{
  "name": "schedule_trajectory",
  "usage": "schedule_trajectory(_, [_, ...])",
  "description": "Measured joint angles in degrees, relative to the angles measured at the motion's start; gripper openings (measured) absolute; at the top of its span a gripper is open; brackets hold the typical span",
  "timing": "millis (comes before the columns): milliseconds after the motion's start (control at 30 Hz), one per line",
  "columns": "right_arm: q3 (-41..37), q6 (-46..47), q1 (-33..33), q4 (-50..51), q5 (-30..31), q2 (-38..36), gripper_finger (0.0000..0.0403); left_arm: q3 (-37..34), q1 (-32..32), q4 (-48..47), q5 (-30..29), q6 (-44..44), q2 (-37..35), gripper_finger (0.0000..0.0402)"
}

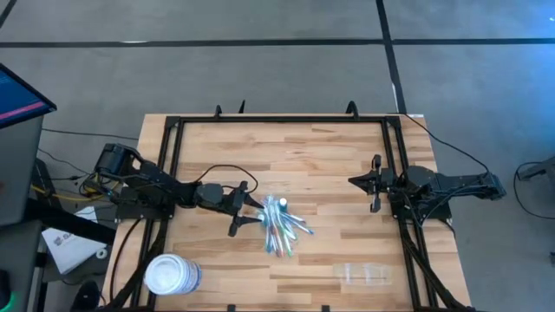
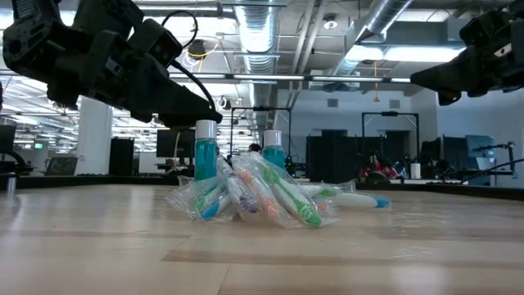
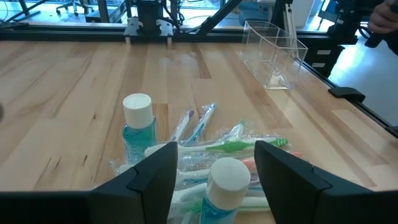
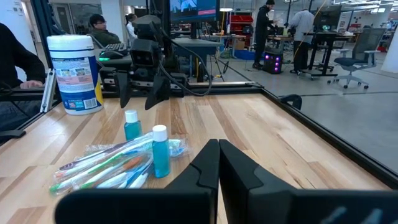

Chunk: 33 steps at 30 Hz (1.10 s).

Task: Pick & Place toothbrushing station
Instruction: Put the blue mouthwash into the transparent organizer

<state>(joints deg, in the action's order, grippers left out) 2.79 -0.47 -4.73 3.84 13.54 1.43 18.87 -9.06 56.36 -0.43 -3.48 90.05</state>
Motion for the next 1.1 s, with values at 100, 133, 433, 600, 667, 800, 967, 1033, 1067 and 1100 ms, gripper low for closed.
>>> schedule_trajectory(100, [0.0,0.02,0.0,0.02,0.0,0.02,0.0,-0.02,-0.56,-0.09,-0.02,-0.01,0.6,0.021])
schedule_trajectory(133, [0.0,0.0,0.0,0.01,0.0,0.02,0.0,-0.02,-0.76,0.03,0.0,-0.01,0.86,0.021])
schedule_trajectory(433, [0.0,0.0,0.0,0.02,0.0,0.02,0.0,0.0,-1.48,0.13,-0.73,-0.01,1.65,0.021])
schedule_trajectory(600, [0.0,0.0,0.0,0.02,0.0,0.0,0.0,-0.02,-1.48,0.02,-2.11,-0.01,1.65,0.021])
schedule_trajectory(667, [0.0,0.0,0.0,0.02,0.0,0.02,0.0,-0.02,-1.48,0.03,-2.12,-0.01,1.65,0.021])
schedule_trajectory(800, [0.0,0.0,0.0,0.02,0.0,0.02,0.0,-0.02,-1.48,0.1,-2.12,-0.01,1.93,0.021])
schedule_trajectory(967, [0.0,0.0,0.0,0.02,0.0,0.02,0.0,-0.02,-1.48,0.02,-2.12,-1.44,1.96,0.021])
schedule_trajectory(1033, [0.0,0.0,0.0,0.02,0.0,0.02,0.0,-0.02,-1.48,0.13,-2.12,-1.52,1.96,0.021])
schedule_trajectory(1067, [0.0,0.0,0.0,0.02,0.0,0.02,0.0,-0.02,-1.48,0.09,-2.12,-1.53,1.96,0.021])
schedule_trajectory(1100, [0.0,0.0,0.0,0.02,0.0,0.02,0.0,-0.02,-1.49,0.06,-2.12,-1.52,1.98,0.021])
